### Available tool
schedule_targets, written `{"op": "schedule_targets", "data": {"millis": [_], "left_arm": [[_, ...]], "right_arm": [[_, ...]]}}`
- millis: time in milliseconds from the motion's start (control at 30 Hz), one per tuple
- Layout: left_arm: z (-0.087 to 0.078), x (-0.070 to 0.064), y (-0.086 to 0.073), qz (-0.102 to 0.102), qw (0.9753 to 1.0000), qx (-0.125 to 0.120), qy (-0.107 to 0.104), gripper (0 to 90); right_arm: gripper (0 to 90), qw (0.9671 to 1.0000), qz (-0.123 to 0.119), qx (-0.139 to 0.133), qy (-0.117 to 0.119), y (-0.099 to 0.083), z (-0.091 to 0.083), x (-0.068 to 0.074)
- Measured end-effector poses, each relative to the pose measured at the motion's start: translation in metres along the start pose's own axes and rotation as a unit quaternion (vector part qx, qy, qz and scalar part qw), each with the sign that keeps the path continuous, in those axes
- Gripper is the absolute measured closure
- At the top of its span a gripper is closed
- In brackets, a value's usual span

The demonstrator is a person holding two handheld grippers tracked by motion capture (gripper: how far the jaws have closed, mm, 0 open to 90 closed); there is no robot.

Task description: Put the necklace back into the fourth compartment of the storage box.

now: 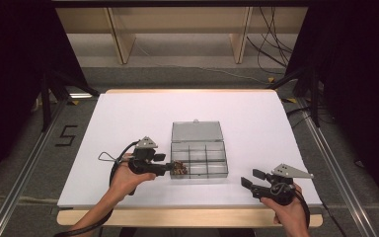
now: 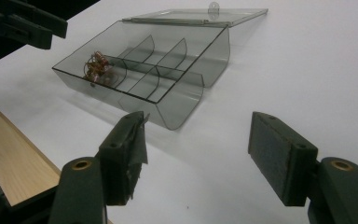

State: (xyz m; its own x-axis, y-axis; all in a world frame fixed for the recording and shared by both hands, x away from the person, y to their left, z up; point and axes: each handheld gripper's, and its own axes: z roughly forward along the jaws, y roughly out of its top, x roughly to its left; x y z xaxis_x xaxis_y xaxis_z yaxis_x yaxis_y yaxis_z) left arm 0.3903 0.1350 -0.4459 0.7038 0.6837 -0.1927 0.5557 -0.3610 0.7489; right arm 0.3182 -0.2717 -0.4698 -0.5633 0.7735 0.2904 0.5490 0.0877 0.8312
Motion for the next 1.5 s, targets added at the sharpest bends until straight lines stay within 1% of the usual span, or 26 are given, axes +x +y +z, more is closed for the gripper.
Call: {"op": "schedule_targets", "data": {"millis": [33,67,133,167,267,300,400,433,467,500,567,633,800,867,900,967,1033,1067,1100,1133,1267,1333,1367,1400,1433,1500], "left_arm": [[0.000,0.000,-0.002,-0.003,1.0000,0.004,-0.001,43.7],[0.000,0.000,-0.003,-0.011,0.9999,0.002,-0.002,43.1],[0.000,0.002,-0.005,-0.018,0.9998,0.003,0.000,41.3],[0.000,0.002,-0.005,-0.025,0.9997,0.002,0.002,41.0],[0.001,0.003,-0.007,-0.030,0.9995,0.009,-0.005,38.6],[0.002,0.003,-0.008,-0.035,0.9993,0.008,-0.010,37.2],[0.002,0.002,-0.010,-0.041,0.9990,0.010,-0.014,33.9],[0.002,0.002,-0.010,-0.041,0.9990,0.010,-0.014,33.7],[0.001,0.003,-0.010,-0.037,0.9990,0.015,-0.017,33.5],[0.001,0.003,-0.010,-0.038,0.9990,0.015,-0.017,33.5],[0.001,0.003,-0.010,-0.037,0.9990,0.014,-0.020,34.1],[0.001,0.003,-0.010,-0.043,0.9989,0.006,-0.018,35.0],[0.001,0.004,-0.011,-0.045,0.9988,0.006,-0.017,35.1],[0.001,0.005,-0.011,-0.038,0.9990,0.018,-0.016,34.7],[0.001,0.006,-0.011,-0.036,0.9990,0.018,-0.016,34.5],[0.001,0.006,-0.012,-0.039,0.9990,0.017,-0.015,33.9],[0.002,0.006,-0.012,-0.045,0.9988,0.014,-0.016,33.6],[0.002,0.006,-0.012,-0.045,0.9987,0.017,-0.017,33.3],[0.002,0.006,-0.012,-0.046,0.9987,0.018,-0.016,32.7],[0.001,0.007,-0.012,-0.036,0.9989,0.025,-0.016,32.1],[0.002,0.006,-0.012,-0.038,0.9989,0.023,-0.012,31.7],[0.002,0.007,-0.012,-0.036,0.9989,0.024,-0.015,32.1],[0.002,0.007,-0.012,-0.038,0.9990,0.022,-0.009,32.2],[0.001,0.007,-0.012,-0.035,0.9989,0.027,-0.015,32.3],[0.002,0.006,-0.012,-0.045,0.9988,0.016,-0.013,32.4],[0.001,0.007,-0.011,-0.040,0.9989,0.020,-0.015,32.4]], "right_arm": [[37.5,1.0000,-0.001,0.003,0.001,0.001,0.000,0.000],[37.4,0.9998,-0.017,0.004,-0.005,0.002,0.000,-0.002],[36.7,0.9998,-0.017,0.000,-0.012,0.003,0.000,-0.002],[36.6,0.9999,0.009,0.007,-0.003,0.003,-0.001,0.001],[36.1,0.9996,-0.025,0.000,-0.010,0.005,0.001,-0.003],[36.0,0.9999,-0.006,0.008,-0.009,0.005,0.001,-0.001],[35.4,0.9998,-0.018,-0.006,0.001,0.009,0.003,-0.003],[34.6,0.9999,-0.010,0.005,-0.007,0.010,0.003,-0.002],[33.4,0.9999,0.001,0.015,0.003,0.013,0.004,-0.002],[33.3,0.9999,-0.011,0.010,0.005,0.014,0.006,-0.005],[32.5,0.9997,-0.013,0.011,0.019,0.016,0.012,-0.009],[32.6,0.9994,0.004,0.022,0.025,0.018,0.015,-0.008],[32.5,0.9995,-0.012,0.018,0.023,0.028,0.023,-0.014],[32.5,0.9996,-0.007,0.019,0.022,0.033,0.027,-0.014],[32.4,0.9995,-0.020,0.015,0.018,0.036,0.030,-0.017],[32.4,0.9995,-0.001,0.025,0.019,0.041,0.034,-0.015],[32.3,0.9995,-0.006,0.027,0.016,0.045,0.039,-0.017],[32.3,0.9993,-0.024,0.026,0.013,0.047,0.042,-0.021],[32.2,0.9996,-0.014,0.021,0.014,0.049,0.045,-0.020],[31.9,0.9995,-0.015,0.024,0.016,0.050,0.047,-0.022],[31.4,0.9995,-0.017,0.023,0.013,0.056,0.055,-0.025],[31.0,0.9995,-0.004,0.028,0.013,0.058,0.058,-0.024],[30.8,0.9991,-0.016,0.038,0.008,0.061,0.060,-0.027],[30.8,0.9992,-0.004,0.038,0.012,0.062,0.061,-0.025],[30.8,0.9991,-0.023,0.031,0.016,0.063,0.064,-0.029],[30.7,0.9991,-0.021,0.037,0.009,0.064,0.065,-0.029]]}}
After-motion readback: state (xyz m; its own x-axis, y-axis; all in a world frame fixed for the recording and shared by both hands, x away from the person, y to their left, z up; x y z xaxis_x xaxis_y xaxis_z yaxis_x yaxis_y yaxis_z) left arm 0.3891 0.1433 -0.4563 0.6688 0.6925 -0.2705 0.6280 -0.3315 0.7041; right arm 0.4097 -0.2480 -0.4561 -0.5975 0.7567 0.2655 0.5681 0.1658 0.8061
